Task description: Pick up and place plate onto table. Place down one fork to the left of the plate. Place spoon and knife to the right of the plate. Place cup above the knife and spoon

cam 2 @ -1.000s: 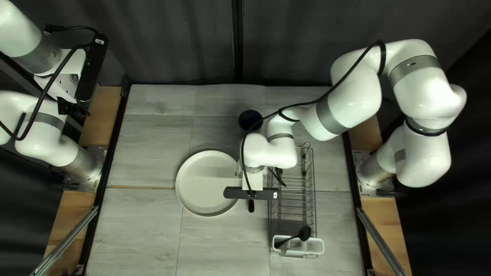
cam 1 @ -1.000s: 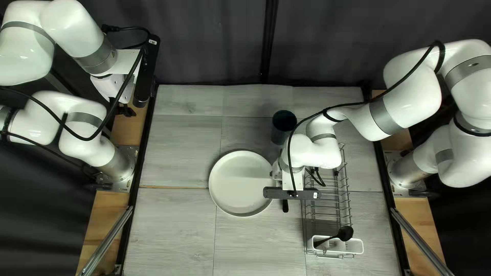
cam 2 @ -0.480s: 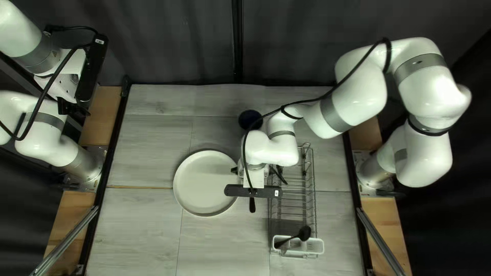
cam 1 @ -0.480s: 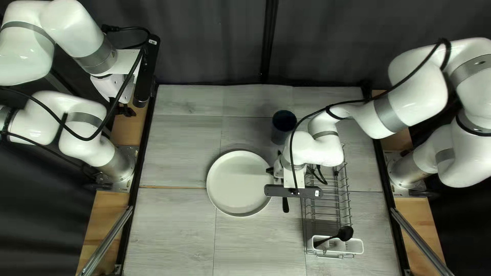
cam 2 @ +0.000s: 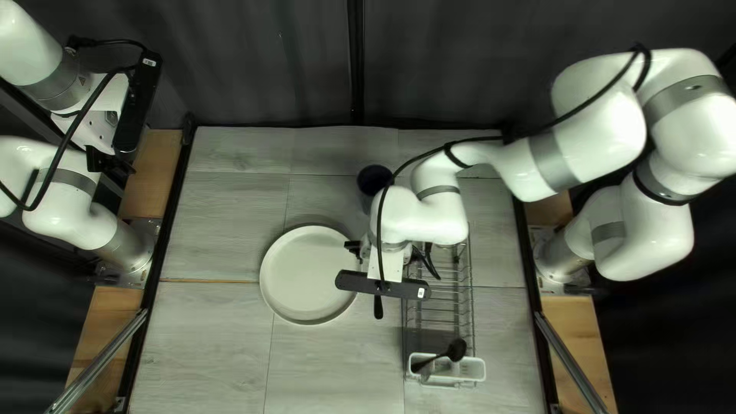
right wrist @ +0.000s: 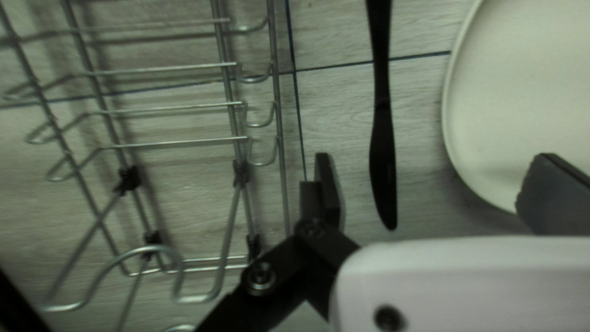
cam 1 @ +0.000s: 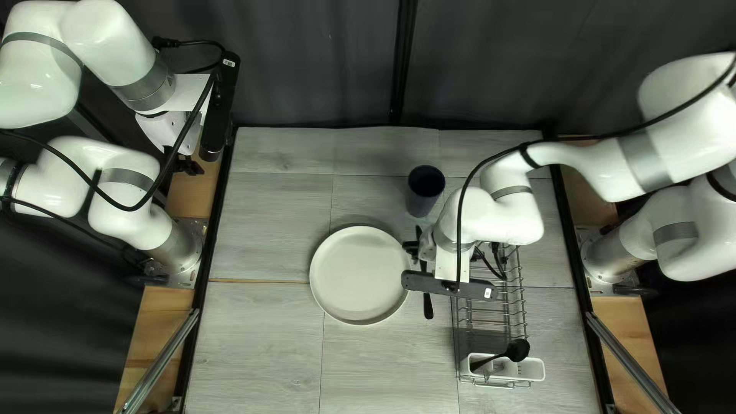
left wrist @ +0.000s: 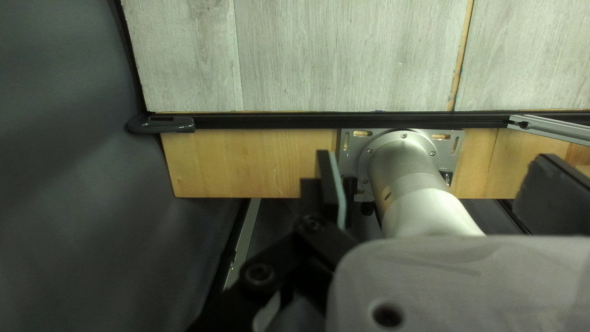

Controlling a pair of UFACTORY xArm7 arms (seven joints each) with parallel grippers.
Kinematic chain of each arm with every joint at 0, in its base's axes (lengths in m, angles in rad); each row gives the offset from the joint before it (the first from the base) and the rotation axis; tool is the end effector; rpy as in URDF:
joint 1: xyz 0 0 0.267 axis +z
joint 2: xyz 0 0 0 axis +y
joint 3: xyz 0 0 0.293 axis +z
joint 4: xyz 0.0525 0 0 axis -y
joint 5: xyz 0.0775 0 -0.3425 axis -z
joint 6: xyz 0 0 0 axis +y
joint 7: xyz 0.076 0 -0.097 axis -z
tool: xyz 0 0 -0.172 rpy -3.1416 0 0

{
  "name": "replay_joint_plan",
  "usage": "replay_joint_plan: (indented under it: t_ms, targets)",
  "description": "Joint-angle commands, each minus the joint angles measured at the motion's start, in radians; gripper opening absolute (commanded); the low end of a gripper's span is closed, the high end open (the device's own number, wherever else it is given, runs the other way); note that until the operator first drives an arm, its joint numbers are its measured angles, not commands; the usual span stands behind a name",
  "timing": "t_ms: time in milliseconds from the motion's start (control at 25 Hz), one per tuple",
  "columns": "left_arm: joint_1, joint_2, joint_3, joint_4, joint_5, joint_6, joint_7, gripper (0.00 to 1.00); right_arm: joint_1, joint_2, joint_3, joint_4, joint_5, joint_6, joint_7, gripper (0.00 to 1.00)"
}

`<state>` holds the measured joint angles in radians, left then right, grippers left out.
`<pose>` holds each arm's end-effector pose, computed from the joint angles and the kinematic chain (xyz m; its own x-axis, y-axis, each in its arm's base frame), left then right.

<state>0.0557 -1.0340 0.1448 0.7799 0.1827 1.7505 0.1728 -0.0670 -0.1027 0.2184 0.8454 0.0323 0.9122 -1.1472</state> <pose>0.1715 0.0846 0.3526 0.9989 -0.0027 0.0471 0.0003 -0.9981 -0.0623 0.4257 0.0675 0.1599 0.2878 0.9575 0.0175 0.9571 -0.2883 0.0290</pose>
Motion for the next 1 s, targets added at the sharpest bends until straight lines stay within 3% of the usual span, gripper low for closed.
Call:
replay_joint_plan:
  t_ms: [40, 280, 920, 1000]
  targets:
    - [0.000, 0.000, 0.000, 0.000, 0.000, 0.000, 0.000, 1.00, 0.033, -0.141, 0.040, -0.030, 0.088, 0.126, 0.159, 1.00]
    - [0.000, 0.000, 0.000, 0.000, 0.000, 0.000, 0.000, 1.00, 0.102, -0.332, 0.088, -0.032, 0.246, 0.269, 0.336, 1.00]
    - [0.000, 0.000, 0.000, 0.000, 0.000, 0.000, 0.000, 1.00, 0.109, -0.333, 0.105, -0.020, 0.253, 0.281, 0.368, 1.00]
    - [0.000, 0.000, 0.000, 0.000, 0.000, 0.000, 0.000, 1.00, 0.114, -0.316, 0.133, 0.003, 0.243, 0.273, 0.401, 1.00]
